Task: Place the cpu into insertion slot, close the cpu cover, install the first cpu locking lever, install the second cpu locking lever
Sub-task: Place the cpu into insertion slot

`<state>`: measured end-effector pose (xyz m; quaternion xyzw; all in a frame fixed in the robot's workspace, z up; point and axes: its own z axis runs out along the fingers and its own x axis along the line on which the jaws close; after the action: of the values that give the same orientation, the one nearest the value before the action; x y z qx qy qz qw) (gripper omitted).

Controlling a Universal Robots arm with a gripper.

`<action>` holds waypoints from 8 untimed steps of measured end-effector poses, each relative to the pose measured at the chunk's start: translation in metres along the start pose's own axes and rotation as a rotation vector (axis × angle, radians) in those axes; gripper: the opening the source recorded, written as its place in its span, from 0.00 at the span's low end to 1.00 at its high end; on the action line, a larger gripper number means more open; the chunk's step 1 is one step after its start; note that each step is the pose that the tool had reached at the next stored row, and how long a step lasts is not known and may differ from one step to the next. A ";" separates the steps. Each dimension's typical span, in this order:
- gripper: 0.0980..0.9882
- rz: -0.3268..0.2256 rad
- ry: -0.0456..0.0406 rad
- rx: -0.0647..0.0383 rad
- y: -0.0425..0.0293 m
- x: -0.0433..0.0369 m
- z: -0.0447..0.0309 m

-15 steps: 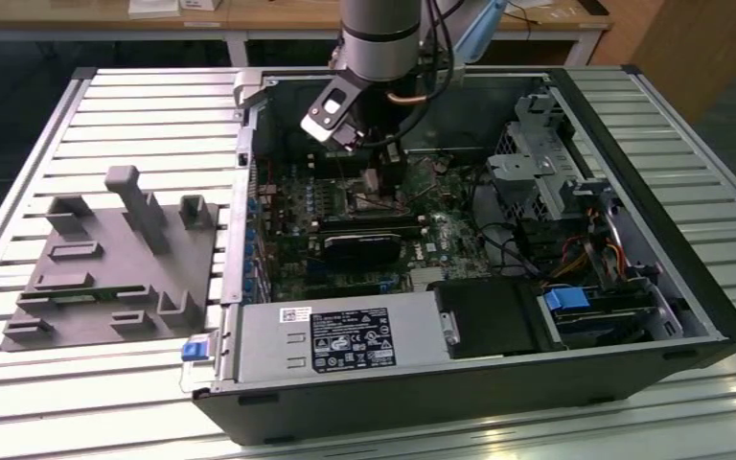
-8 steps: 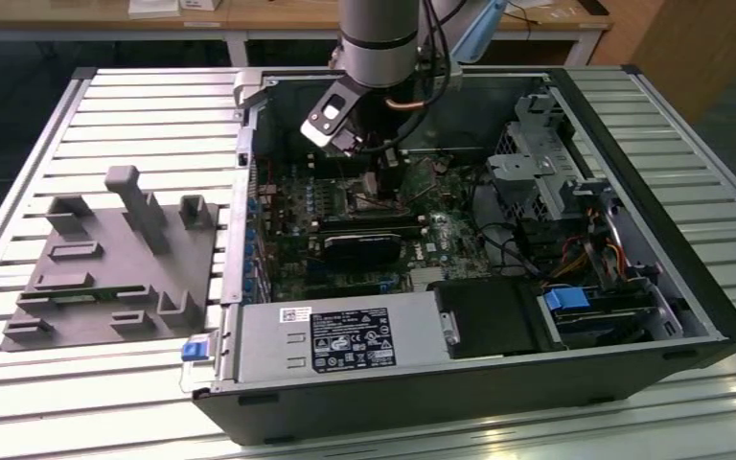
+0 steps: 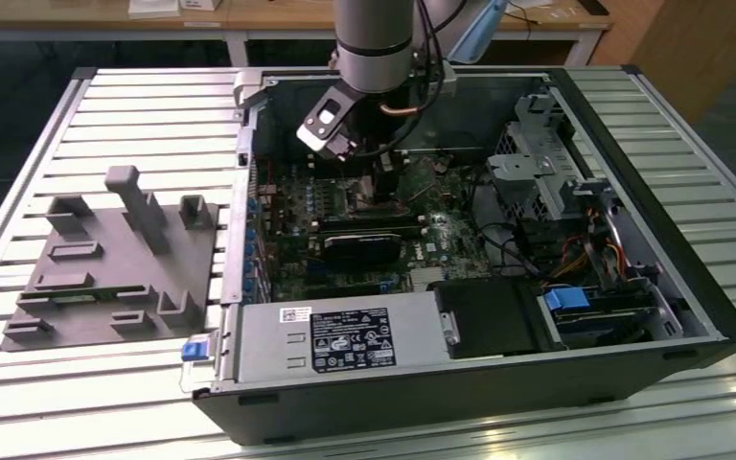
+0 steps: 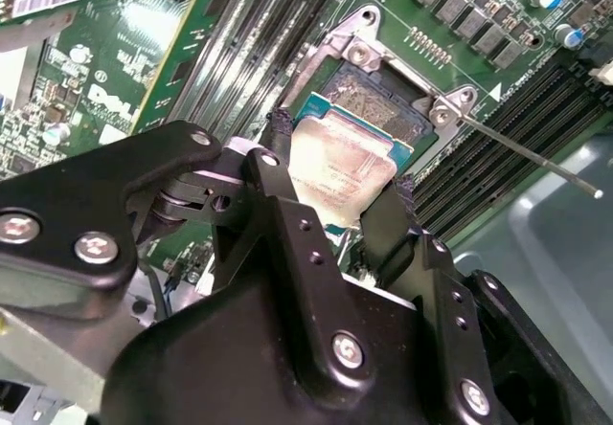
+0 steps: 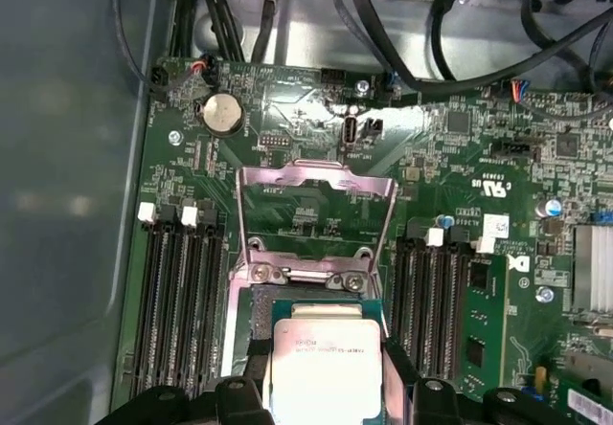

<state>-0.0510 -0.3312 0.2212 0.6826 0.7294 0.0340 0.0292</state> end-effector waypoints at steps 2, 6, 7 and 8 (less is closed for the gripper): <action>0.49 0.004 -0.0004 0.000 -0.0012 0.0009 0.0017; 0.49 0.012 -0.0012 0.000 -0.0026 0.0027 0.0039; 0.49 0.014 -0.0012 0.000 -0.0028 0.0031 0.0043; 0.49 0.015 -0.0008 0.000 -0.0029 0.0033 0.0046</action>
<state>-0.0537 -0.3281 0.2164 0.6882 0.7241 0.0340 0.0293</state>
